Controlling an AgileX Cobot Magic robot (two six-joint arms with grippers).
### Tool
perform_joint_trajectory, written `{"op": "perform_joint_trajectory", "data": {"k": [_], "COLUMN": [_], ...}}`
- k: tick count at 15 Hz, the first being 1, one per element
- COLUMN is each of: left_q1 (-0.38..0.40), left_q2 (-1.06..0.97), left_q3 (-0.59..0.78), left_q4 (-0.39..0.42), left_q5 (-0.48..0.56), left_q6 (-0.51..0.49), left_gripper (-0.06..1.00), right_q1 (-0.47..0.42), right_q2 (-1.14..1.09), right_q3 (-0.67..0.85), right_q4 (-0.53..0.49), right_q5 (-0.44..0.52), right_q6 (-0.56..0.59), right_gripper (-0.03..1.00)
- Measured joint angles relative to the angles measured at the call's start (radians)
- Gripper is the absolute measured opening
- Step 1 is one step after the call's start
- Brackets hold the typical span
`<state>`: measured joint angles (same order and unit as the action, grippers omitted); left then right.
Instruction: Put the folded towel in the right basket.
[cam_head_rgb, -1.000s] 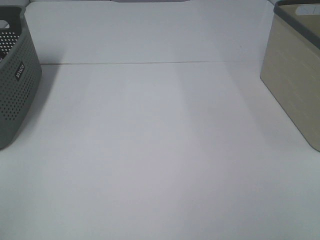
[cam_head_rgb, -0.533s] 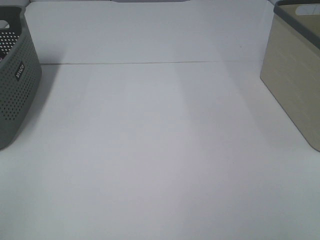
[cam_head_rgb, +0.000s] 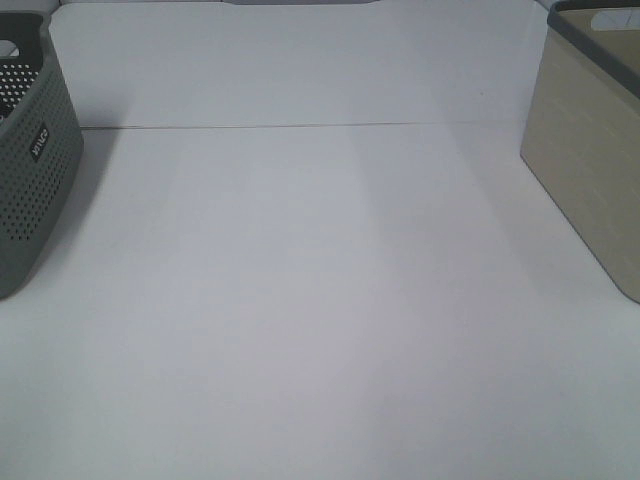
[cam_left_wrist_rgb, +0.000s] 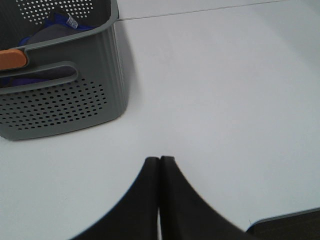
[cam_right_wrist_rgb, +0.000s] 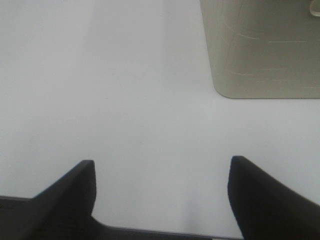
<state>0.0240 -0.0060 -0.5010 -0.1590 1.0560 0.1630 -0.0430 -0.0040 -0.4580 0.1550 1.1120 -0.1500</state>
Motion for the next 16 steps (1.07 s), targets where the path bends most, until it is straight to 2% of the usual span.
{"op": "perform_joint_trajectory", "data": {"k": [16], "left_q1": [0.0], "left_q2": [0.0], "left_q3": [0.0], "left_q4": [0.0], "left_q5": [0.0], "left_q6": [0.0], "left_gripper": [0.0], "right_q1": [0.0], "right_q2": [0.0], "right_q3": [0.0], "right_q4": [0.0], "right_q5": [0.0], "right_q6": [0.0], "right_gripper": [0.72]}}
